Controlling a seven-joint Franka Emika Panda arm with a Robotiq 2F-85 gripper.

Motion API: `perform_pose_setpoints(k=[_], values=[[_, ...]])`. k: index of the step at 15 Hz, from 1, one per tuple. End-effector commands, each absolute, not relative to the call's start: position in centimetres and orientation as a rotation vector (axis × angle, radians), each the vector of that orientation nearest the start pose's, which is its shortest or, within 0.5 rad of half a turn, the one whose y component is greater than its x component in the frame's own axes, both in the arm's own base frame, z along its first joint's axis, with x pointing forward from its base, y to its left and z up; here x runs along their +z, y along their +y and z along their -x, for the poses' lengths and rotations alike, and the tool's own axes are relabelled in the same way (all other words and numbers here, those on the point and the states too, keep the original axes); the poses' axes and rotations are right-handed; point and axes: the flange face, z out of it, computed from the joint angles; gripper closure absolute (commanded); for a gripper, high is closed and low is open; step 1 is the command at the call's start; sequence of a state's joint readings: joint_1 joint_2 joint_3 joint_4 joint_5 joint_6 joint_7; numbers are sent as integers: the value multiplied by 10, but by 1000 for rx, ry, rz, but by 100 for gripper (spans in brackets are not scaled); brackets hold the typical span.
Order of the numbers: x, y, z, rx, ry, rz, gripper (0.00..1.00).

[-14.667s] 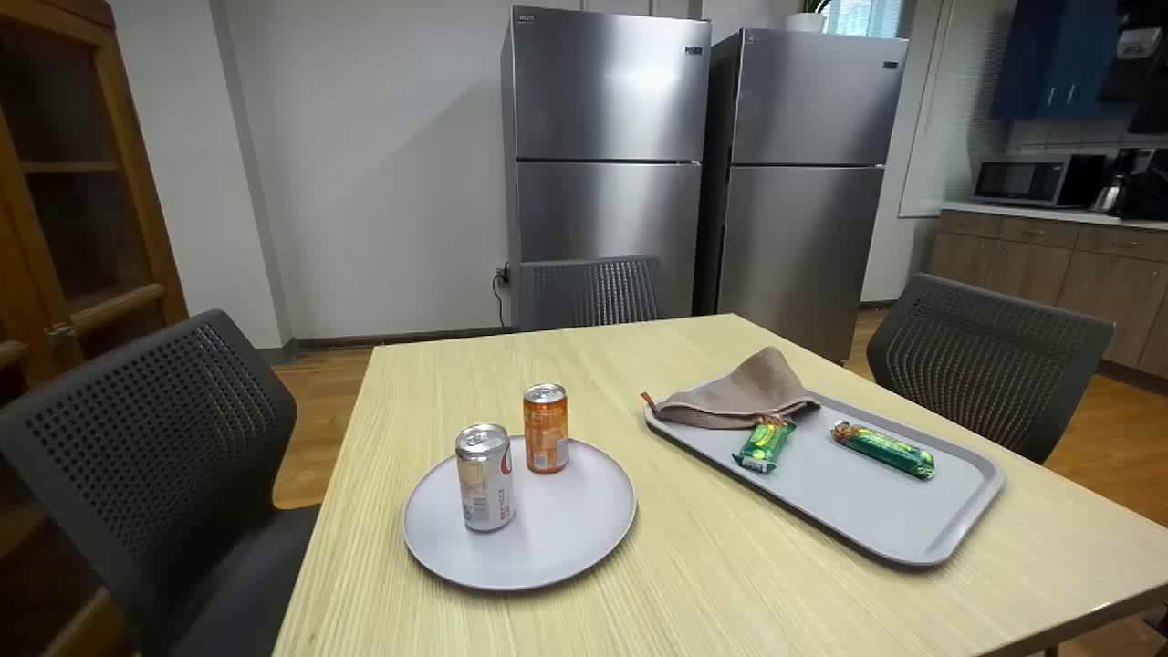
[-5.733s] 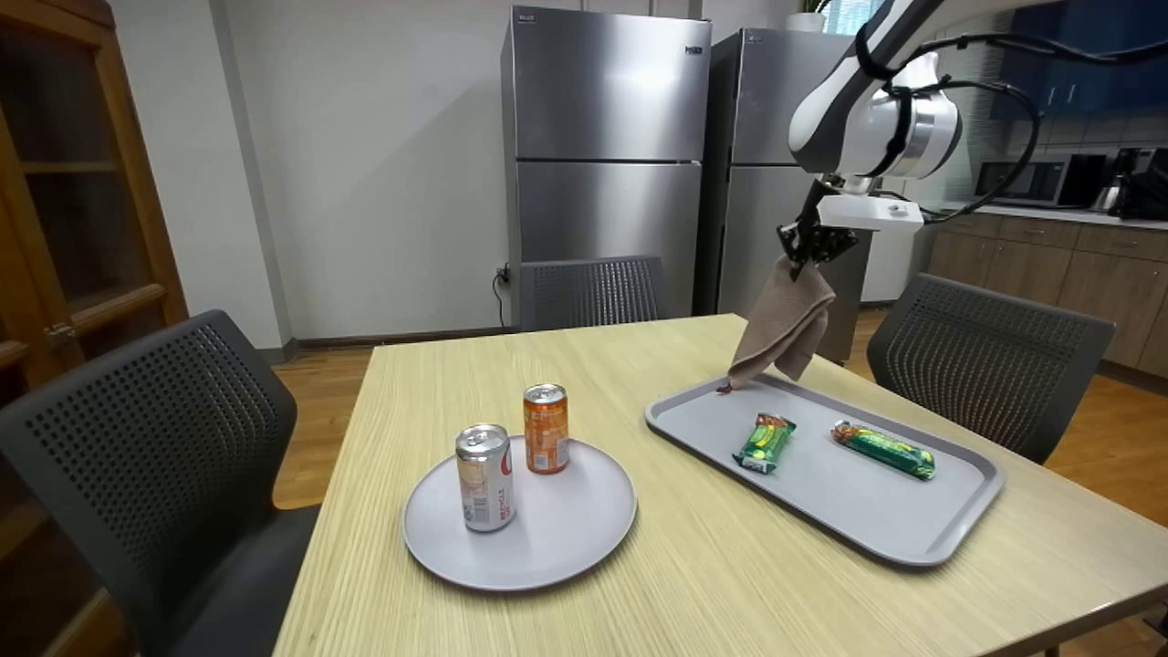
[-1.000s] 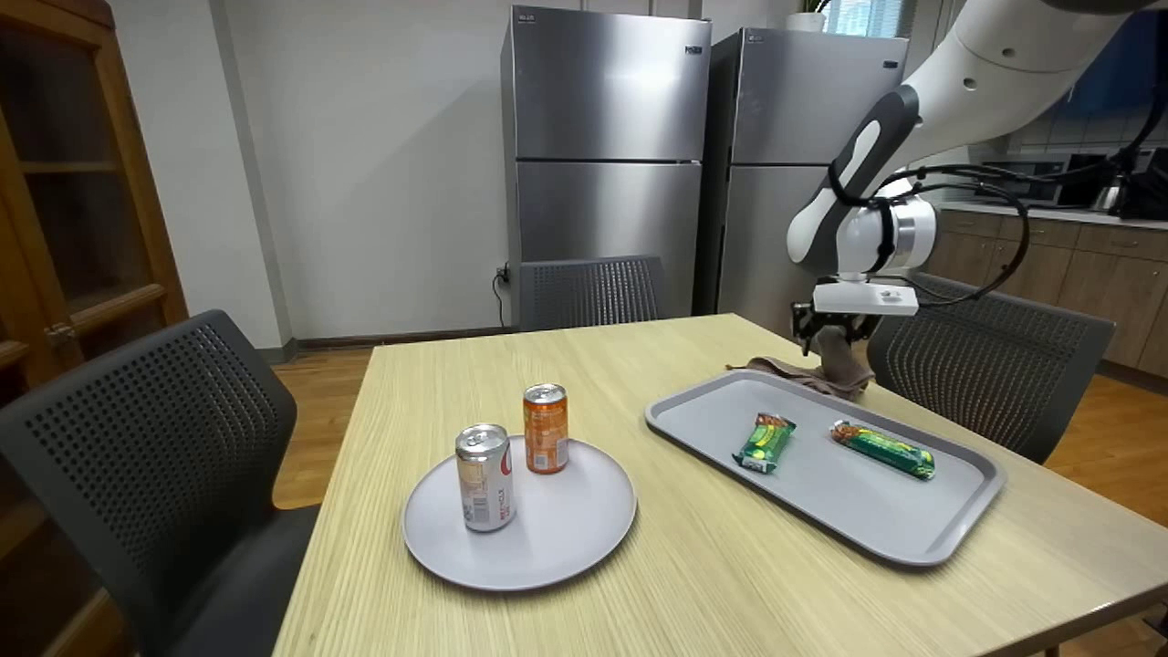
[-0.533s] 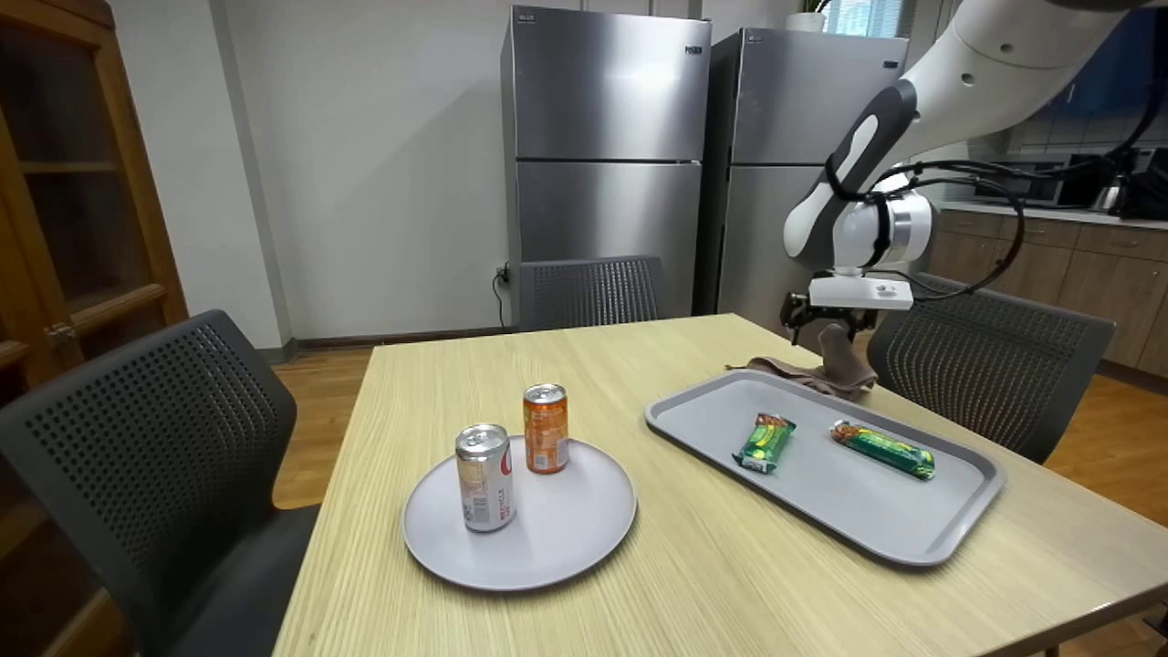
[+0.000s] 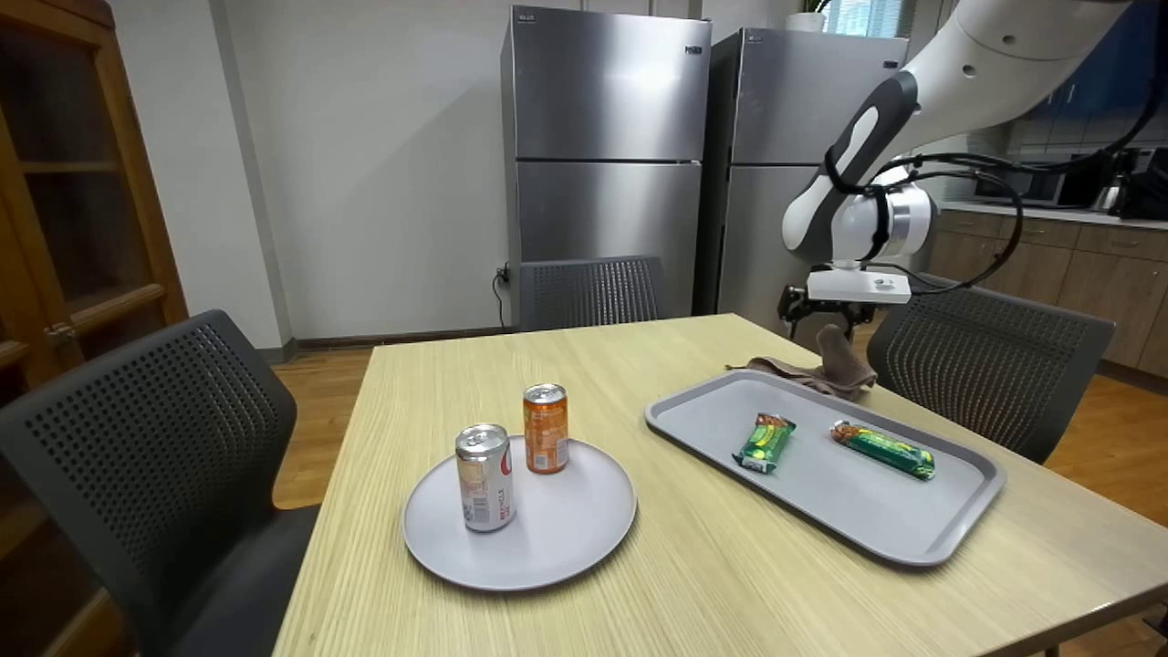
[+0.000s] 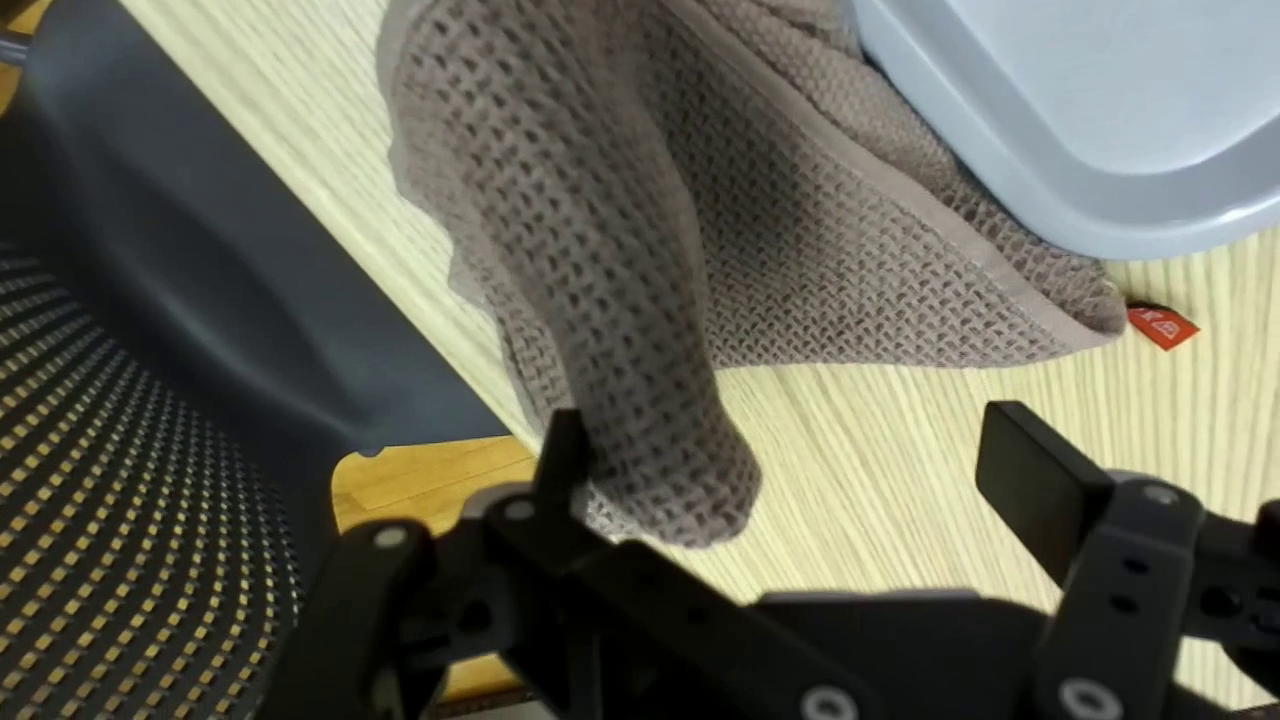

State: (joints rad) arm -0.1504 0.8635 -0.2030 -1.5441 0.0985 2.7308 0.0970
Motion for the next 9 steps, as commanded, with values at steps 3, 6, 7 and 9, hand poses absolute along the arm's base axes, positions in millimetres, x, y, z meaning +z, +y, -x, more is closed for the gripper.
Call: perform_pose_setpoints(k=[3, 6, 7, 9], values=[[189, -215, -699, -499, 658, 3145, 0], [191, -203, -703, -503, 631, 3132, 0], [190, -199, -704, -502, 621, 3133, 0], [188, -191, -706, -495, 601, 3130, 0]])
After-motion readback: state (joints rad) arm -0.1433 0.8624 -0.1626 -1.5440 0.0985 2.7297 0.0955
